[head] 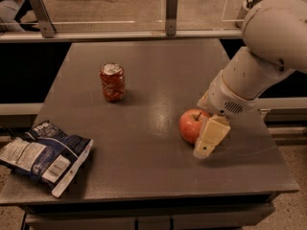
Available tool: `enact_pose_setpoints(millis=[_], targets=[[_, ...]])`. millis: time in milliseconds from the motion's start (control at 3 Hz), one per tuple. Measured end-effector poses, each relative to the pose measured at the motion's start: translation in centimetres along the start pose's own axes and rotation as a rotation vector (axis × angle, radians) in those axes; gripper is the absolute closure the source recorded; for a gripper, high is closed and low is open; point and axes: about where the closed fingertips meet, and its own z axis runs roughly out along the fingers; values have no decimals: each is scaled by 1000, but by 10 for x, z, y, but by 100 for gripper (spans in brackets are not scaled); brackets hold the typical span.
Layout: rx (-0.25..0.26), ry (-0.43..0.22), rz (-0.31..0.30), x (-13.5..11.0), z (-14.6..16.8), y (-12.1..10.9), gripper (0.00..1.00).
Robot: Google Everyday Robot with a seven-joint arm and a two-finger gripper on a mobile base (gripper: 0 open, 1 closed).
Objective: Move apple near coke can
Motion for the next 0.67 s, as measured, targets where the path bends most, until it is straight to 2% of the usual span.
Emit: enact_pose_setpoints(millis=[667], targets=[[0, 2, -4, -1, 0, 1, 65]])
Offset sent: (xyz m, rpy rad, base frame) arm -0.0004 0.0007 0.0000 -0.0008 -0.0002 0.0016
